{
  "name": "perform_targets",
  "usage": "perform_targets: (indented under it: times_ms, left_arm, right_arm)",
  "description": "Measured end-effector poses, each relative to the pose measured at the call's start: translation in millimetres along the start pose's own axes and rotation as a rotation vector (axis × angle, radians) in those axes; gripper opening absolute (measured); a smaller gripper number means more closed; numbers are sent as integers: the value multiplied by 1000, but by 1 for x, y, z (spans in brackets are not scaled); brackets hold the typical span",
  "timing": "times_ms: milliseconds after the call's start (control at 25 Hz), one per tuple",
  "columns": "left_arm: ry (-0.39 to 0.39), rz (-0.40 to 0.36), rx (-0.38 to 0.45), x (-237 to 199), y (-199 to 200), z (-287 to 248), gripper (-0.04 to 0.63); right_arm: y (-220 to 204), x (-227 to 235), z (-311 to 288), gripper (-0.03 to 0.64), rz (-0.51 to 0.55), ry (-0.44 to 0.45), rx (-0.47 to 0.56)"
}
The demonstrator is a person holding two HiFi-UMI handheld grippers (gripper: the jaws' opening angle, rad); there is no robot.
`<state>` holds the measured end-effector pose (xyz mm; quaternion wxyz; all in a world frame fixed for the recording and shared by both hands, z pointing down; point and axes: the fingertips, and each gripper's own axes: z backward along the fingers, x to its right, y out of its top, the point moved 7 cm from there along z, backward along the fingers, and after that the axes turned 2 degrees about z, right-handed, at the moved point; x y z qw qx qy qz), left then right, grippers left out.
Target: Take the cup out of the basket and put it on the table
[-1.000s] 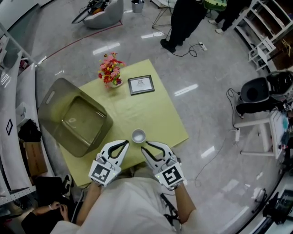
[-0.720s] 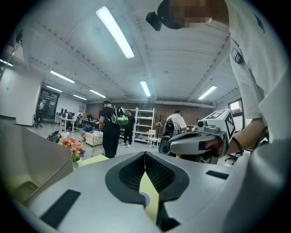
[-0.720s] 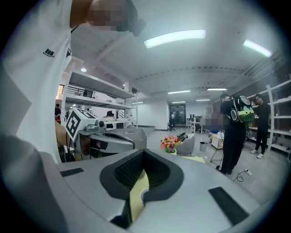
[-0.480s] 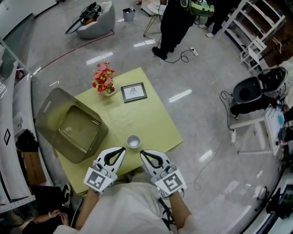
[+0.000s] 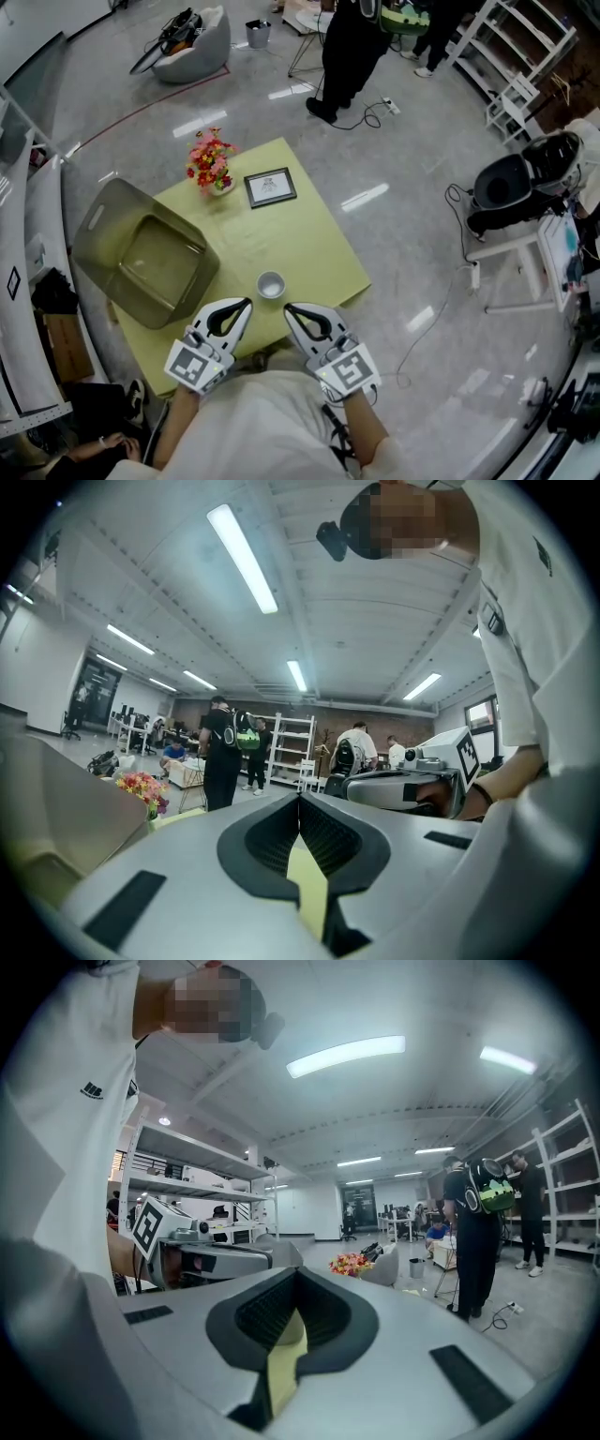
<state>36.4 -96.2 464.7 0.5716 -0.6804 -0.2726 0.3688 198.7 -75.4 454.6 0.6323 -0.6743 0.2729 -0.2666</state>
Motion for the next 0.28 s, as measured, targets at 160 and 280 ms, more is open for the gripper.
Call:
perform_targets:
  times_ms: [160, 280]
  left_arm:
    - [-8, -20, -1, 3, -3, 3, 9]
    - [-8, -20, 0, 7, -4, 3, 9]
  right_arm:
    - [1, -4, 2, 8, 8, -7, 21]
    - [1, -5, 5, 8, 13, -8, 22]
